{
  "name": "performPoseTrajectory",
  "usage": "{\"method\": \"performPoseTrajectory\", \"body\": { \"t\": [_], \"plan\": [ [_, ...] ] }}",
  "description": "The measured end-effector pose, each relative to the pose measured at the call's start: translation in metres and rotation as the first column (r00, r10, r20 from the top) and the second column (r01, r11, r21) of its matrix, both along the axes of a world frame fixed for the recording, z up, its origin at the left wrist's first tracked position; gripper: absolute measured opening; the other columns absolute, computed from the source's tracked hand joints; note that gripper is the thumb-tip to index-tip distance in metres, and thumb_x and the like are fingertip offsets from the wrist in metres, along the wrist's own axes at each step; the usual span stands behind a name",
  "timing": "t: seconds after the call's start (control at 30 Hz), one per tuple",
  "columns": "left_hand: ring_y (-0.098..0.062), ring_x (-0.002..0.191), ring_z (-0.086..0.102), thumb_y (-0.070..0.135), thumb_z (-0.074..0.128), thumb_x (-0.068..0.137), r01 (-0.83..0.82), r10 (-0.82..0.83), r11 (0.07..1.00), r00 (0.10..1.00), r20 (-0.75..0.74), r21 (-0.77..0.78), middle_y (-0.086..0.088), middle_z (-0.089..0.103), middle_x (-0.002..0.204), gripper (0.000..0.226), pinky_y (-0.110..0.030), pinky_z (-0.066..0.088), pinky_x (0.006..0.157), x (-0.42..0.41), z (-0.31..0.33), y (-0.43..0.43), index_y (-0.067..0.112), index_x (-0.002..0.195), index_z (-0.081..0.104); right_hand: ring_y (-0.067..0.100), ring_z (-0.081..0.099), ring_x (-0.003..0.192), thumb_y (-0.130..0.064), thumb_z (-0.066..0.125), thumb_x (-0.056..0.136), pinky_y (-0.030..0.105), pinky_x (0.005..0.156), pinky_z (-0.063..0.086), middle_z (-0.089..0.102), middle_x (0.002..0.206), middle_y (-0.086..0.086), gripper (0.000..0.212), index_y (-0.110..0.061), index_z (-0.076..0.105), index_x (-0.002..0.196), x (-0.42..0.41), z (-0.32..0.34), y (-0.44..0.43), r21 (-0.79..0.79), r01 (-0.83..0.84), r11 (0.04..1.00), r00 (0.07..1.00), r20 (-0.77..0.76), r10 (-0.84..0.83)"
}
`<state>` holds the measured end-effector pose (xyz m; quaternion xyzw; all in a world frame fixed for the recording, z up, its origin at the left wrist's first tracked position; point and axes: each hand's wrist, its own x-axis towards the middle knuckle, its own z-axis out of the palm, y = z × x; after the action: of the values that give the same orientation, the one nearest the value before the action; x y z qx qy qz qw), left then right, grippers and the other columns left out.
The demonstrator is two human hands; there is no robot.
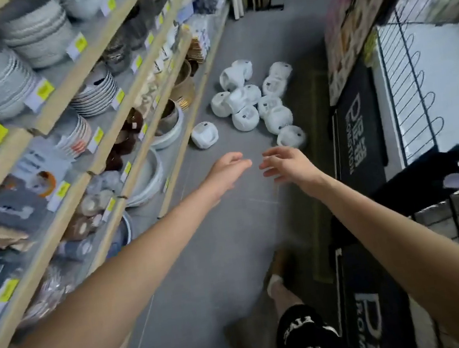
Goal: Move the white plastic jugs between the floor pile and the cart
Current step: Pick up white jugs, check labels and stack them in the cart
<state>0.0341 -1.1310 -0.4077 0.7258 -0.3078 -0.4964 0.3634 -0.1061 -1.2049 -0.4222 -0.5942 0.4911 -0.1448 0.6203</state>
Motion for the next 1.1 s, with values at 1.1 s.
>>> {"method": "performPoseTrajectory", "body": {
  "t": [1.1],
  "plan": [
    [-0.010,0.093,0.051,0.024,0.056,0.094,0.082,0.005,0.954,0.957,-0.290,0.287,-0.003,0.054,0.123,0.015,-0.020,0.037,0.059,0.099,-0.122,-0.612,0.021,0.109,0.054,0.020,0.062,0.087,-0.014,0.050,0.097,0.029,0.069,0.046,0.068,0.102,0.010,0.017,-0.013,0.056,0.113,0.091,-0.119,-0.601,0.171,0.223,0.960,0.948,-0.265,-0.173]
  ]
}}
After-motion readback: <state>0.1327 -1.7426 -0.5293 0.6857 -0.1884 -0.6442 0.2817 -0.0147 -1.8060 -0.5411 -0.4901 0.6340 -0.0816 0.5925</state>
